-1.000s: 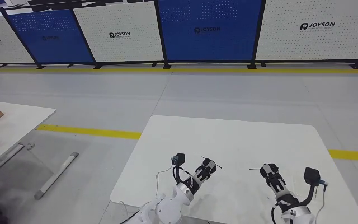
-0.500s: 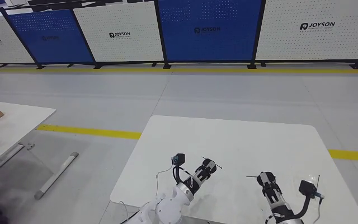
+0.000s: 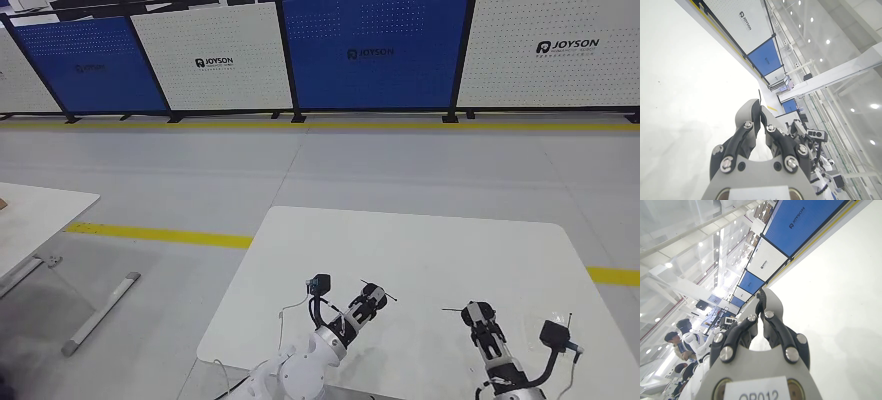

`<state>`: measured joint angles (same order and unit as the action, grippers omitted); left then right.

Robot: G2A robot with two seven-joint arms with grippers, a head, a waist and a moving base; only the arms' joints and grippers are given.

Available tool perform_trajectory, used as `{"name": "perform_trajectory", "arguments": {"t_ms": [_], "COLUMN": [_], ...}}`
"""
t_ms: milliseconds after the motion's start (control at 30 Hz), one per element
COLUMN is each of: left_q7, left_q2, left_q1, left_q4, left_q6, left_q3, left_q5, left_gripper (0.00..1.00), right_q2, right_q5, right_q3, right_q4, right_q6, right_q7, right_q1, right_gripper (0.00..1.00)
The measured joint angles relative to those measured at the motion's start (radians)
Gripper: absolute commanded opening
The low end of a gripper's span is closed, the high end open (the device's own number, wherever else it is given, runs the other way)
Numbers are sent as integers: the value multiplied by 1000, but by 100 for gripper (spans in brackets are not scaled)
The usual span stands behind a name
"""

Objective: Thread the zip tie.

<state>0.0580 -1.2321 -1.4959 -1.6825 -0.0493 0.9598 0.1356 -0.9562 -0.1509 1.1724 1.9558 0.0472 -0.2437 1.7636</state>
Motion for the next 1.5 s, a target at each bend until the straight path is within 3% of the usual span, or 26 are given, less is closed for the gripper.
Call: {"name": "perform_trajectory", "arguments": {"t_ms": [167, 300, 433, 700, 867, 1067, 1500], "left_q7": [0, 0, 0, 0, 0, 0, 0], "left_q2": [0, 0, 0, 0, 0, 0, 0], "left_q1": [0, 0, 0, 0, 0, 0, 0], "left_q4": [0, 0, 0, 0, 0, 0, 0], "left_q6": [0, 0, 0, 0, 0, 0, 0], "left_q3": [0, 0, 0, 0, 0, 0, 0], "left_q5": [0, 0, 0, 0, 0, 0, 0], "left_gripper": [0, 0, 0, 0, 0, 0, 0], "right_q2": [-5, -19, -34, -34, -53, -91, -102], "right_q5": [164, 166, 154, 155, 97, 29, 23], "right_q3": [60, 26, -14, -14, -72, -162, -180], "right_q4": [-48, -94, -119, -118, -122, -173, -172], "right_q6": [151, 205, 181, 180, 96, -3, -1], "right_q7": [30, 32, 12, 14, 37, -77, -82], "right_q1": [28, 12, -34, -34, -77, -154, -153], "right_gripper": [0, 0, 0, 0, 0, 0, 0]}}
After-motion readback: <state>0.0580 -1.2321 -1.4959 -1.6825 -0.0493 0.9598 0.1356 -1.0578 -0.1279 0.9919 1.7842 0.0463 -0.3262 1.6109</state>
